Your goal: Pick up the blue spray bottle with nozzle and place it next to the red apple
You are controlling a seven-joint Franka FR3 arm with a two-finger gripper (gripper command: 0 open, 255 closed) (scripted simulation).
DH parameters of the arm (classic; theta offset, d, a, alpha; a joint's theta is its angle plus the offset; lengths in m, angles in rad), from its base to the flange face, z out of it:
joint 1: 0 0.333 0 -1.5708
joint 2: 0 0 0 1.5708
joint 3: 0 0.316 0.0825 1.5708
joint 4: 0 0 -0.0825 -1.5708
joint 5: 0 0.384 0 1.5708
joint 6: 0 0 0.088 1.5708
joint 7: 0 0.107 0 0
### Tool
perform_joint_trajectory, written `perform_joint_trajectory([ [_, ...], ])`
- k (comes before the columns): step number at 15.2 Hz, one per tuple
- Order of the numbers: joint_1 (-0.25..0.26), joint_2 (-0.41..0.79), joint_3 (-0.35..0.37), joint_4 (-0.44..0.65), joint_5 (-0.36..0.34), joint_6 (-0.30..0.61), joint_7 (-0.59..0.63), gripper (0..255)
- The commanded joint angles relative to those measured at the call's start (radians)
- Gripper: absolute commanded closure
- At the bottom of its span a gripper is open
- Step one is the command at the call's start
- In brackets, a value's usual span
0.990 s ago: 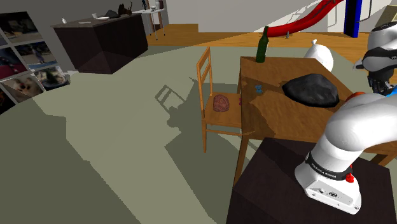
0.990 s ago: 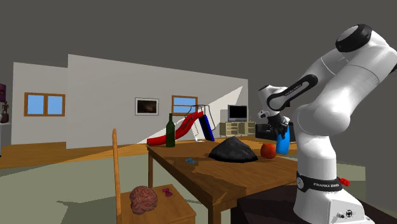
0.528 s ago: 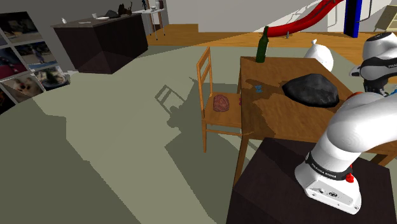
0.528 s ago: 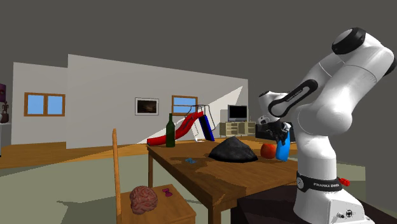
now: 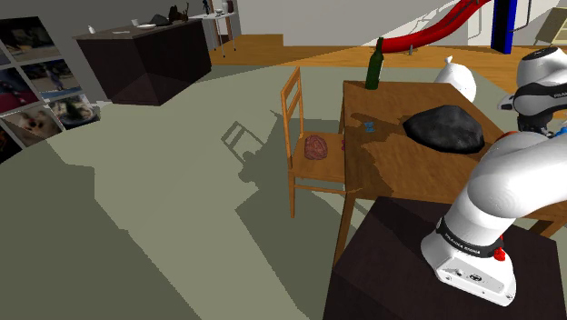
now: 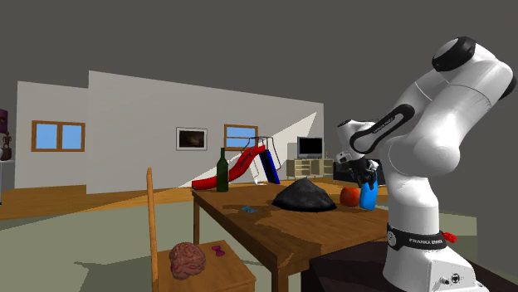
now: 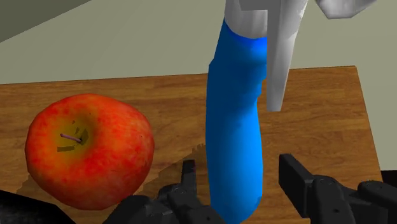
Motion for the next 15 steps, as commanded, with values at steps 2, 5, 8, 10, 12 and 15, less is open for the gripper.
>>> perform_joint_trajectory([
  [2, 0.001, 0.000, -0.002, 0.000, 0.001, -0.001, 0.000, 0],
  [5, -0.002, 0.000, -0.001, -0.001, 0.000, 0.000, 0.000, 0],
  [8, -0.073, -0.014, 0.146, -0.013, 0.081, -0.069, -0.028, 0],
  [10, -0.087, -0.022, 0.181, -0.013, 0.100, -0.090, -0.034, 0],
  [12, -0.087, -0.022, 0.181, -0.013, 0.100, -0.091, -0.033, 0],
  [15, -0.087, -0.022, 0.181, -0.013, 0.100, -0.091, -0.033, 0],
])
